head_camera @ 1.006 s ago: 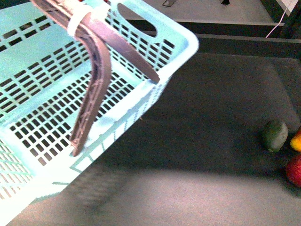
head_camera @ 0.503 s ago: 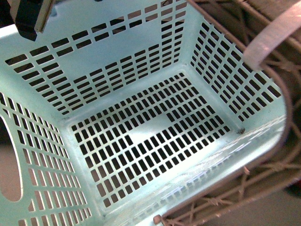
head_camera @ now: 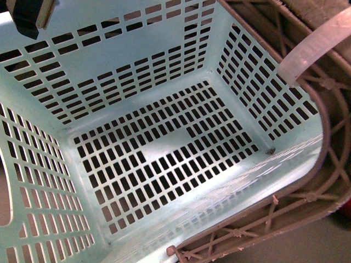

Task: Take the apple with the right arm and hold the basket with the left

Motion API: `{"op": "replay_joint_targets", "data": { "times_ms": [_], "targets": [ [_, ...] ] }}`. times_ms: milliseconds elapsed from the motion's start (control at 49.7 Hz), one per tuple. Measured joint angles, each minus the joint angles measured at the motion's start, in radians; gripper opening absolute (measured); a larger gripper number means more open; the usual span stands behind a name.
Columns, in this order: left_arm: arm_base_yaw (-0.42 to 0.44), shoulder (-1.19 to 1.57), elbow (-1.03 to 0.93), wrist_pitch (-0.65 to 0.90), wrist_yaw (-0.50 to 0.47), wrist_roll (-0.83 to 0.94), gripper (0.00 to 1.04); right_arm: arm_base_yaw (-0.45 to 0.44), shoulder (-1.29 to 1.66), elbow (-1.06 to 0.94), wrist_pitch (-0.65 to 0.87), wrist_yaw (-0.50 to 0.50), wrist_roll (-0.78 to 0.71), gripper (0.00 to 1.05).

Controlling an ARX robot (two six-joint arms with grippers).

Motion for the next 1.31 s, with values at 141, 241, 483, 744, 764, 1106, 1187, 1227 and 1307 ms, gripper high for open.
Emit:
{"op": "replay_joint_targets", "data": {
  "times_ms": [141,241,483,744,764,1106,1187,1227,1307],
  "targets": [
    [0.000,0.000,0.000,0.000,-0.001,0.000,0.18,0.000,0.000,0.000,0.000,0.000,0.000,0.96],
    [0.000,0.000,0.000,0.000,-0.001,0.000,0.18,0.000,0.000,0.000,0.000,0.000,0.000,0.96],
    [0.000,0.000,0.000,0.000,-0.001,-0.001,0.18,-0.038,0.254,0.145,-0.374,0.000,0.101,0.96],
    [-0.002,0.000,0.001,0.000,-0.002,0.002,0.18,-0.260,0.573,0.099,-0.178,-0.142,-0.006,0.96],
    [-0.002,0.000,0.001,0.000,-0.002,0.003,0.18,-0.274,0.599,0.097,-0.154,-0.148,-0.018,0.96],
    [-0.002,0.000,0.001,0.000,-0.002,0.003,0.18,-0.457,1.543,0.179,0.616,-0.187,-0.312,0.96],
    [-0.002,0.000,0.001,0.000,0.000,0.003,0.18,-0.439,1.741,0.233,0.718,-0.175,-0.346,0.96],
    [-0.002,0.000,0.001,0.000,0.000,0.002,0.18,-0.422,1.840,0.262,0.754,-0.158,-0.362,0.96],
    [-0.002,0.000,0.001,0.000,-0.001,0.003,0.18,-0.376,2.012,0.318,0.790,-0.121,-0.404,0.96]
  ]
}}
